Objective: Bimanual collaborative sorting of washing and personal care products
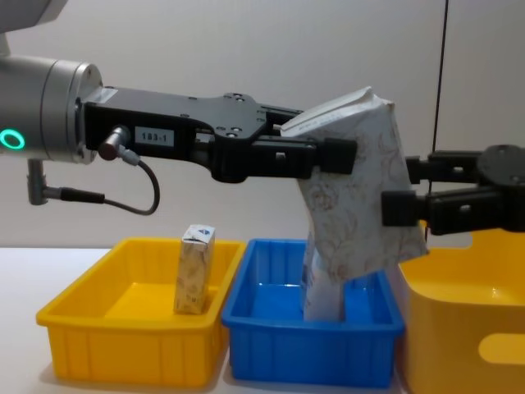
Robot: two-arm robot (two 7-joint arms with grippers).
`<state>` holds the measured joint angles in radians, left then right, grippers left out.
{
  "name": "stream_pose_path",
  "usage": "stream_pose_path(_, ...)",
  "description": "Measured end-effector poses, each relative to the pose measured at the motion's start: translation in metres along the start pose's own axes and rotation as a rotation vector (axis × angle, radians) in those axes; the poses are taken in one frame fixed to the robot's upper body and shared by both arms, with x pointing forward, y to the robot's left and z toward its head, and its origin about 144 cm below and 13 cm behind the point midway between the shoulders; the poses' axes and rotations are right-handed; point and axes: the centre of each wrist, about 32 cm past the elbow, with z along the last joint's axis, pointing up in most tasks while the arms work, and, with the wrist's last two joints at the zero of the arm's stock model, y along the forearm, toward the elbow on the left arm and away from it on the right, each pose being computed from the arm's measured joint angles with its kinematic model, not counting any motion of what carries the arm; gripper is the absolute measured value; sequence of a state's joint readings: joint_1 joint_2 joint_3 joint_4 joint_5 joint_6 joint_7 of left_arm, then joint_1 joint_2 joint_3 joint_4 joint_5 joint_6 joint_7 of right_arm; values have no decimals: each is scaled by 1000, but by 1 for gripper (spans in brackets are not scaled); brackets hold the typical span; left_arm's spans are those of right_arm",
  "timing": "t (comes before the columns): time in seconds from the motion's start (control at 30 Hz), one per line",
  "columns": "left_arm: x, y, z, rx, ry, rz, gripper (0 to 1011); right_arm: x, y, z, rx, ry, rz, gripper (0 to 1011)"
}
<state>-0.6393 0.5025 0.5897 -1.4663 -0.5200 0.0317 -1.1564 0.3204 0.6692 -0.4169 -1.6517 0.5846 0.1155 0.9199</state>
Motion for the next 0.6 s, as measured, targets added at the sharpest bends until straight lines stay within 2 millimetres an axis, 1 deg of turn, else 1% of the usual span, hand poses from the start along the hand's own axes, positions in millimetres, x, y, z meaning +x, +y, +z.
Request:
stream_pose_path(0.23, 0, 0, 0, 0, 0, 0, 376, 6, 10, -1, -12, -3, 7, 1000)
stream_pose_path(0.6, 0, 0, 0, 0, 0, 0, 376, 12, 18, -1, -44, -4, 40, 1000)
